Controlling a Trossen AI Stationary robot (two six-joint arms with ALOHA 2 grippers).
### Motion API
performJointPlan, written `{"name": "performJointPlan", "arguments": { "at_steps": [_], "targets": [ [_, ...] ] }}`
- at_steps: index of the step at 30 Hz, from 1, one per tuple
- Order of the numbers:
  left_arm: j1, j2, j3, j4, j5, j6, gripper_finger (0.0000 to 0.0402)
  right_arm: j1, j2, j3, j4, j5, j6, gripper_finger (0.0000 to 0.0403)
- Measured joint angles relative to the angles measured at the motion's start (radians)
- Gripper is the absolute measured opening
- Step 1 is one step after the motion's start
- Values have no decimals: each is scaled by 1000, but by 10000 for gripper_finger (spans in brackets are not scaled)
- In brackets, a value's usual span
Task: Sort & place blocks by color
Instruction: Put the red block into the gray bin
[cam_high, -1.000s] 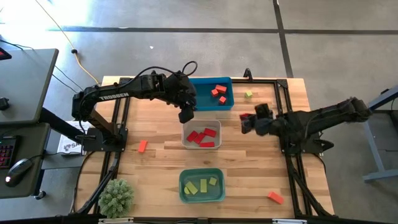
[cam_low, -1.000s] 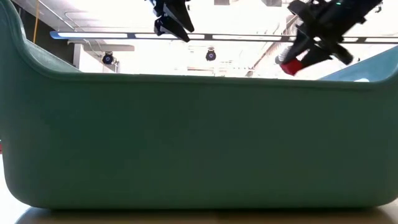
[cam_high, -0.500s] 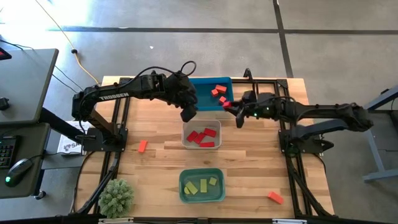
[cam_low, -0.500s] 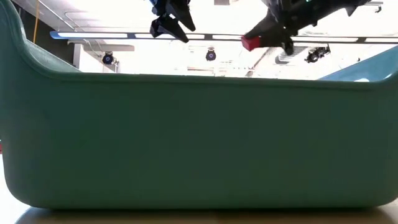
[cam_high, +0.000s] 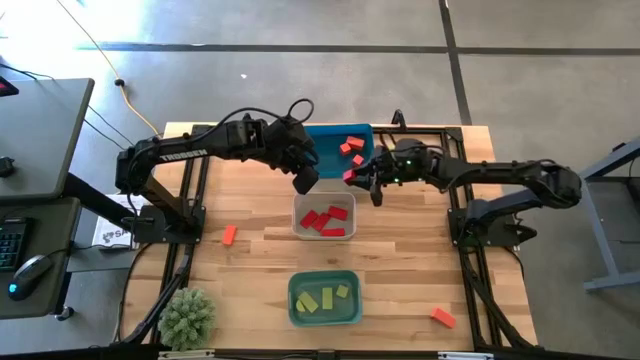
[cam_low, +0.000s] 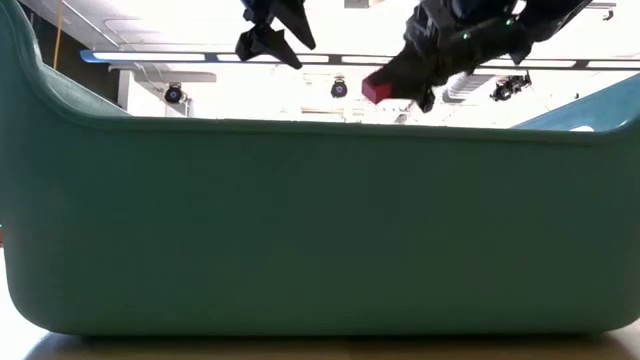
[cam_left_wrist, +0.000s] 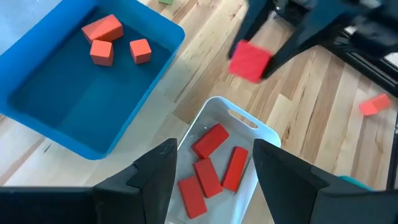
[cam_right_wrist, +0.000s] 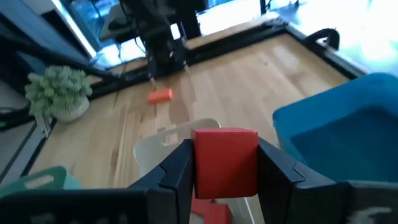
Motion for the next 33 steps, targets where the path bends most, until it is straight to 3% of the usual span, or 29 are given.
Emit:
{"name": "performJointPlan", "arguments": {
  "at_steps": [9, 16, 24, 33],
  "targets": [
    [-52, 0, 0, -12, 0, 10, 200, 15, 179, 0, 52, -102, -62, 110],
    [-74, 0, 0, -78, -32, 0, 200, 4, 281, 0, 116, -234, 31, 110],
    [-74, 0, 0, -170, -42, -101, 200, 0, 297, 0, 103, -242, 71, 111],
    [-74, 0, 0, -257, -42, -158, 200, 0, 297, 0, 70, -229, 77, 158]
  ]
}}
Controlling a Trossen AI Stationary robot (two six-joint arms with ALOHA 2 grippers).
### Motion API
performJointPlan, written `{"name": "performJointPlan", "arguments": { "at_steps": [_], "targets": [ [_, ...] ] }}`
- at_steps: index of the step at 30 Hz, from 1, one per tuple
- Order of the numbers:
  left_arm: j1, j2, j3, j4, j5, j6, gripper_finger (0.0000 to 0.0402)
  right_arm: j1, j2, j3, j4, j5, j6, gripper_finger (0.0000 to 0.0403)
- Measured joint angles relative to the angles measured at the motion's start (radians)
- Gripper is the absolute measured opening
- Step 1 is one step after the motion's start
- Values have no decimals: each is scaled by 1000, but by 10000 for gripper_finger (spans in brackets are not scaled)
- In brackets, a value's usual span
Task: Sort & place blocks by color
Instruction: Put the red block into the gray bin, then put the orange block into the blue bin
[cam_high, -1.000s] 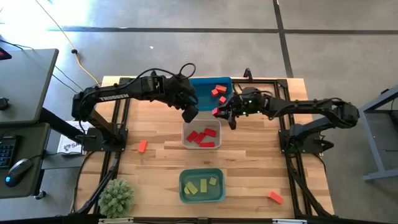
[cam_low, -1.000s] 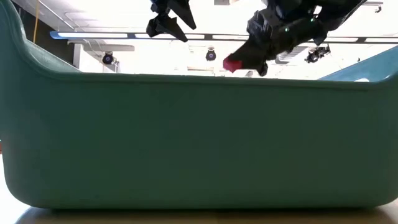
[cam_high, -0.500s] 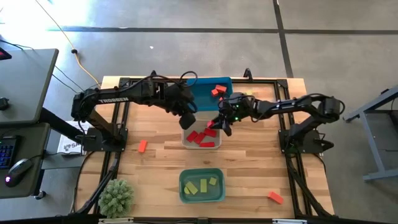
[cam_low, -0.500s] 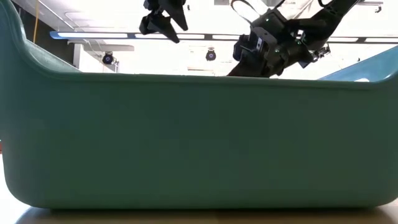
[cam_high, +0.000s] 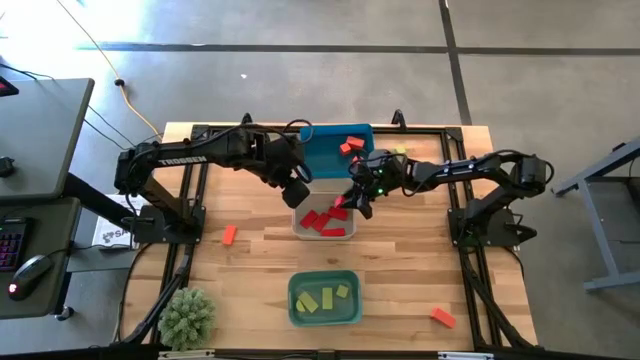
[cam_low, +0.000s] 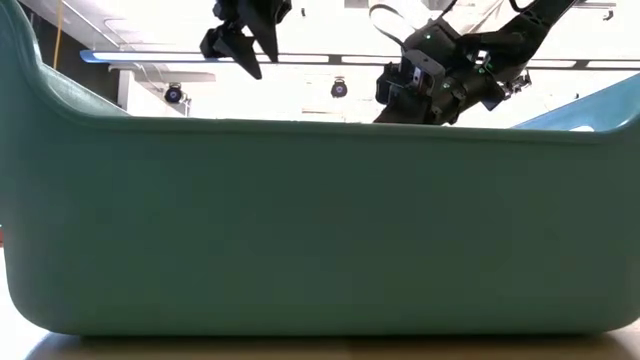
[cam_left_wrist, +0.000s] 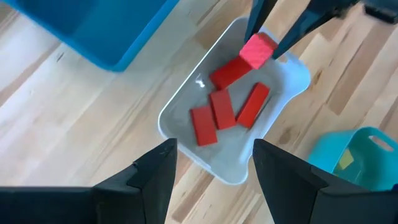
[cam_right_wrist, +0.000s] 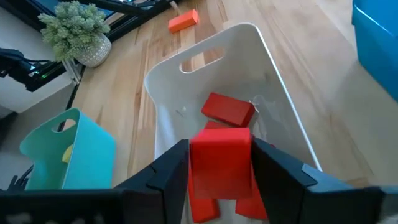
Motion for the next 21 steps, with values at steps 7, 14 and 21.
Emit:
{"name": "performJointPlan", "arguments": {
  "at_steps": [7, 14, 21],
  "targets": [
    [0, 0, 0, -92, 1, -74, 200, 0, 0, 0, 13, 25, -6, 178],
    [-16, 0, 0, -218, 1, -288, 200, -26, 0, 0, 45, 39, -10, 179],
    [-95, 0, 0, -335, 1, -403, 200, -58, 0, 0, 45, 1, -63, 180]
  ]
}}
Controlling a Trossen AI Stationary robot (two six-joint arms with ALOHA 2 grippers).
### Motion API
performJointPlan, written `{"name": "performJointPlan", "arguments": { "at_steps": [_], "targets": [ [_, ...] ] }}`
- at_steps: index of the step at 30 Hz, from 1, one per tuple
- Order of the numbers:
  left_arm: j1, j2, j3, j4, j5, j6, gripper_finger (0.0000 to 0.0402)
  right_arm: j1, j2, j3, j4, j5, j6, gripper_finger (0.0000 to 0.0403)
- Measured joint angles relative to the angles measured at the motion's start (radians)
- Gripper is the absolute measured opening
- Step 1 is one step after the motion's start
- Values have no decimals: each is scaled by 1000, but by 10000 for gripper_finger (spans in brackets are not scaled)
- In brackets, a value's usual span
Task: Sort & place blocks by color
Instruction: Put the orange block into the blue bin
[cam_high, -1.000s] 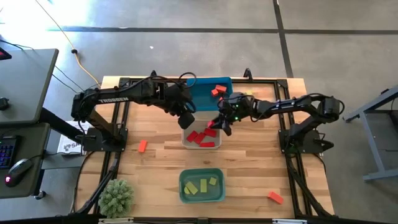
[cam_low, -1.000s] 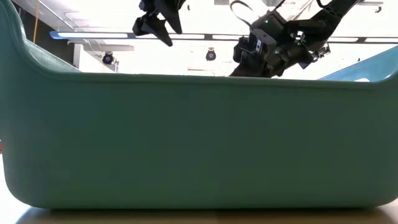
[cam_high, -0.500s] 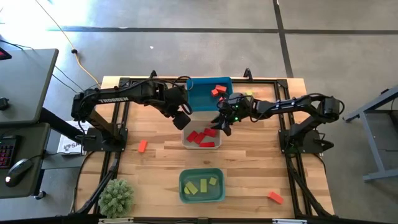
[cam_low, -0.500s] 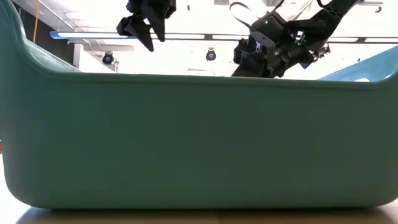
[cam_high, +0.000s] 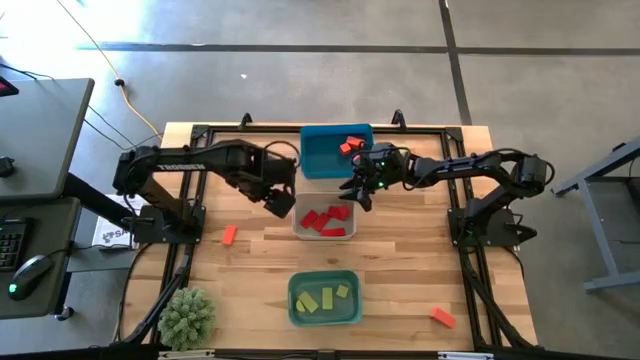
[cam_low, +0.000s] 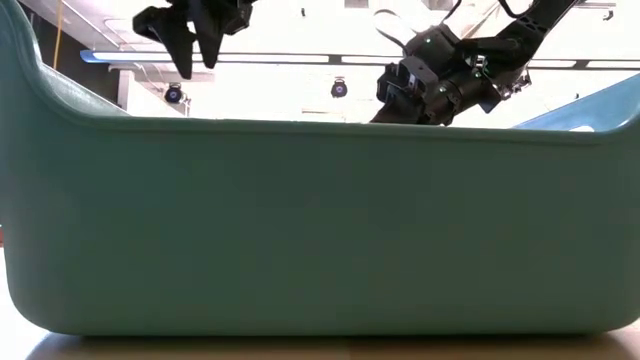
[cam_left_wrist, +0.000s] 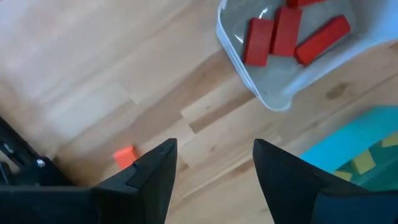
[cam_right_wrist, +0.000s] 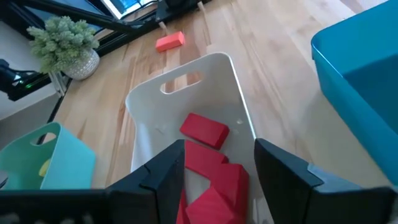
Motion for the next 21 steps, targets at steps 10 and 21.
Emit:
{"name": "performJointPlan", "arguments": {
  "at_steps": [10, 21],
  "targets": [
    [-118, -1, -100, 2, -69, -208, 200, 0, 0, 0, -14, -5, 18, 179],
    [-201, -13, -336, 21, -41, -376, 200, 15, 0, 0, -16, -15, 107, 179]
  ]
}}
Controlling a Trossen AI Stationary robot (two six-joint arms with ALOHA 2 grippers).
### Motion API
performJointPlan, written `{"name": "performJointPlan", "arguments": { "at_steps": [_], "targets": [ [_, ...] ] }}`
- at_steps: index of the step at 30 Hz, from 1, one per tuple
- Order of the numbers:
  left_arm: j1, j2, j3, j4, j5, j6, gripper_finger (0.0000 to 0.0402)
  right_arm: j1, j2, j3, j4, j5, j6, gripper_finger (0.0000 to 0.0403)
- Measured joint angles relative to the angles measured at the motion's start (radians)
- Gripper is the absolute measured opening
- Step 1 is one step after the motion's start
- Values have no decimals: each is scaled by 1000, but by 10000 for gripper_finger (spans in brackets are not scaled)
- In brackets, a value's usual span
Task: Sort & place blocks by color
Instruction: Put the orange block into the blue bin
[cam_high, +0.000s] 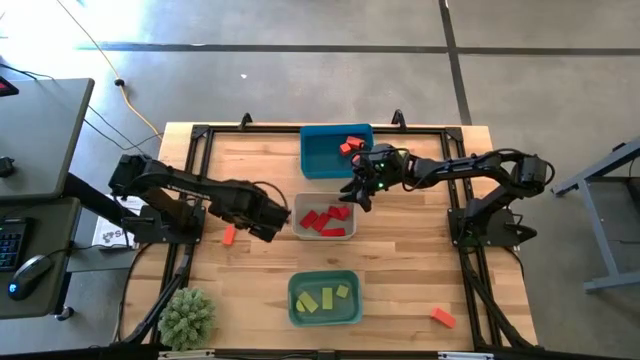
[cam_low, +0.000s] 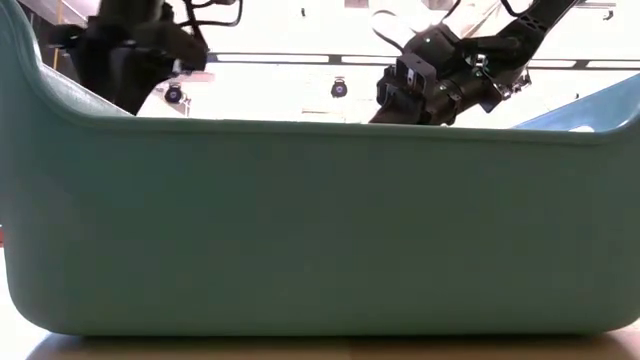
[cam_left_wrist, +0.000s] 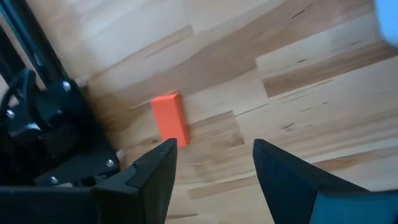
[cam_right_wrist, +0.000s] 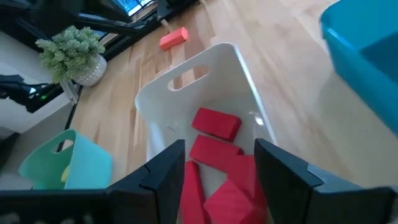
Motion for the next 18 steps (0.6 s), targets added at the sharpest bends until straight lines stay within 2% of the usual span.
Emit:
{"name": "performJointPlan", "arguments": {
  "at_steps": [6, 13, 18],
  "targets": [
    [-36, -74, -157, 144, 23, -101, 200, 49, 0, 0, -23, -2, 1, 179],
    [-37, -182, -313, 182, 22, -218, 200, 100, 0, 0, -32, -2, -1, 179],
    [-37, -238, -428, 297, 23, -289, 200, 106, 0, 0, -41, -2, -1, 179]
  ]
}}
